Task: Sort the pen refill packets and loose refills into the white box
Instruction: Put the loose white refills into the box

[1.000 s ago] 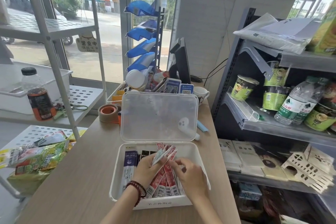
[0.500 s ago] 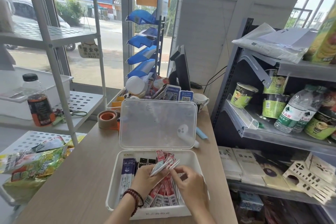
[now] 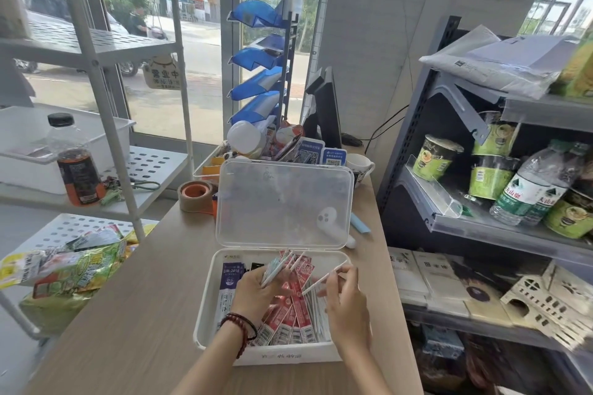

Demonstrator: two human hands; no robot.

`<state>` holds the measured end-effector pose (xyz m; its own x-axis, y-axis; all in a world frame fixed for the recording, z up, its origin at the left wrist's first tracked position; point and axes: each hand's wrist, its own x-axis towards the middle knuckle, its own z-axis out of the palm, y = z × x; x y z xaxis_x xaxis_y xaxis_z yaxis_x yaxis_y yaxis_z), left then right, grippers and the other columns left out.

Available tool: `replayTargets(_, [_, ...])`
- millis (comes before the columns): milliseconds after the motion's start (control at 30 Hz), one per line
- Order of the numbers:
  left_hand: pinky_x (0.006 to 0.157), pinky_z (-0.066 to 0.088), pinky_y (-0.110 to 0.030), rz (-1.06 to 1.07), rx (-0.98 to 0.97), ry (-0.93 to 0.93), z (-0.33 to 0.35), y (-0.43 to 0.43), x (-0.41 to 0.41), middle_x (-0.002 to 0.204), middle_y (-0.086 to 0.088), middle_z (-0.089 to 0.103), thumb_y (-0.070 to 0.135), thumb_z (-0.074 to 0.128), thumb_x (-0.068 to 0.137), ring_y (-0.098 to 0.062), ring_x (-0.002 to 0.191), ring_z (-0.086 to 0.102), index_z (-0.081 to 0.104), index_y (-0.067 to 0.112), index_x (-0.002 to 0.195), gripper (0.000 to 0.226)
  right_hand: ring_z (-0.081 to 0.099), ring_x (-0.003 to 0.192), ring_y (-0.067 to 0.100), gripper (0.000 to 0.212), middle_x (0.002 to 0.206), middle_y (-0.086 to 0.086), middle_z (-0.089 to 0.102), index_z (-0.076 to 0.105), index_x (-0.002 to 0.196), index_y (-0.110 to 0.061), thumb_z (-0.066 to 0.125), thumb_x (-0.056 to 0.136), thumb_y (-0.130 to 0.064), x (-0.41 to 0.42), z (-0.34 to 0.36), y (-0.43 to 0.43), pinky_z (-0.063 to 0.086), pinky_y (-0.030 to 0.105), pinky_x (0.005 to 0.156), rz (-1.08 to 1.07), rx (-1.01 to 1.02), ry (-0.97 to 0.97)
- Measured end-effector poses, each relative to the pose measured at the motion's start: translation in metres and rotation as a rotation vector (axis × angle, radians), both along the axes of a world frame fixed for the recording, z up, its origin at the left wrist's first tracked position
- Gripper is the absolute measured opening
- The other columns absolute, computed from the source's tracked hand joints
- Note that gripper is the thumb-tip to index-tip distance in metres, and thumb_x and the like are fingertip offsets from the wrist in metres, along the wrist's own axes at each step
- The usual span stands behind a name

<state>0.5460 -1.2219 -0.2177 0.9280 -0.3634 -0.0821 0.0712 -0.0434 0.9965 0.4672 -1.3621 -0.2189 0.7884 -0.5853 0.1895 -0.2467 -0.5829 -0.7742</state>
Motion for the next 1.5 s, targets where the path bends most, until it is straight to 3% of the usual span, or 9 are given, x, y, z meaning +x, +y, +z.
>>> replayTargets(133, [0.054,0.055,-0.022,-0.025,0.017,-0.005,0.000,0.001,-0.001,0.083,-0.001,0.075,0.032,0.065,0.080,-0.017,0.069,0.072,0.071,0.010,0.087,0.024,0.064,0.059,0.008,0.013,0.070,-0.007,0.067,0.044,0.105,-0.023,0.033,0.103,-0.031,0.004,-0.007,-0.001,0.048,0.029,0.047,-0.077,-0.032,-0.005])
replayTargets(300, [0.050,0.051,-0.024,-0.016,0.069,-0.057,0.000,0.002,0.000,0.071,0.002,0.073,0.044,0.061,0.079,-0.014,0.058,0.069,0.072,0.018,0.080,0.029,0.064,0.076,0.009,0.014,0.090,-0.006,0.069,0.060,0.100,-0.022,0.052,0.098,-0.033,0.011,-0.011,-0.003,0.042,0.015,0.055,-0.057,-0.073,0.238])
replayTargets(400, [0.039,0.035,-0.017,-0.001,0.121,-0.095,-0.002,0.002,0.000,0.056,0.001,0.065,0.041,0.055,0.088,-0.005,0.037,0.050,0.070,0.020,0.077,0.028,0.064,0.077,0.009,0.004,0.090,-0.007,0.069,0.064,0.095,-0.023,0.063,0.093,-0.027,0.012,-0.013,-0.004,0.051,0.023,0.062,-0.036,-0.122,0.375])
replayTargets(533, [0.042,0.036,-0.022,0.001,0.125,-0.084,-0.009,0.003,0.004,0.056,-0.002,0.062,0.049,0.052,0.085,-0.016,0.045,0.050,0.067,0.020,0.078,0.033,0.067,0.081,0.013,0.023,0.099,-0.006,0.071,0.071,0.101,-0.025,0.054,0.094,-0.011,0.011,-0.021,-0.007,0.054,0.026,0.063,-0.045,-0.178,0.452])
replayTargets(700, [0.041,0.036,-0.017,-0.029,0.113,-0.068,-0.009,0.000,0.004,0.051,0.006,0.057,0.041,0.052,0.089,-0.005,0.038,0.048,0.066,0.011,0.084,0.034,0.068,0.075,0.015,0.028,0.093,-0.001,0.073,0.074,0.098,-0.018,0.050,0.092,-0.004,0.013,-0.023,-0.008,0.058,0.031,0.067,-0.010,-0.234,0.524])
replayTargets(967, [0.040,0.036,-0.017,-0.075,0.149,-0.086,-0.011,0.001,0.005,0.053,0.004,0.053,0.042,0.054,0.087,-0.005,0.039,0.043,0.054,0.009,0.079,0.034,0.063,0.064,0.011,0.024,0.082,-0.005,0.072,0.074,0.090,-0.020,0.054,0.096,-0.032,0.011,-0.017,-0.007,0.055,0.030,0.059,-0.035,-0.140,0.356])
replayTargets(1133, [0.039,0.032,-0.014,-0.100,0.145,-0.118,-0.009,0.001,0.004,0.054,0.005,0.047,0.038,0.054,0.089,-0.001,0.037,0.037,0.053,0.007,0.078,0.033,0.061,0.071,0.002,0.032,0.082,-0.014,0.068,0.071,0.097,-0.031,0.047,0.096,-0.051,0.007,-0.004,-0.002,0.041,0.015,0.054,0.038,-0.132,0.180])
replayTargets(1300, [0.041,0.033,-0.015,-0.131,0.129,-0.114,-0.008,0.002,0.003,0.052,0.007,0.048,0.037,0.056,0.089,-0.003,0.039,0.039,0.052,0.014,0.071,0.030,0.065,0.072,-0.003,0.048,0.078,-0.016,0.070,0.069,0.091,-0.034,0.041,0.085,-0.072,0.007,-0.006,-0.002,0.056,0.021,0.063,0.151,-0.110,0.118])
replayTargets(1500, [0.042,0.034,-0.015,-0.170,0.167,-0.139,-0.010,0.001,0.001,0.053,0.007,0.050,0.037,0.062,0.085,-0.003,0.041,0.039,0.058,0.015,0.068,0.028,0.065,0.074,-0.002,0.053,0.083,-0.017,0.070,0.066,0.099,-0.040,0.033,0.081,-0.078,0.004,-0.002,0.000,0.057,0.023,0.066,0.184,-0.163,0.125])
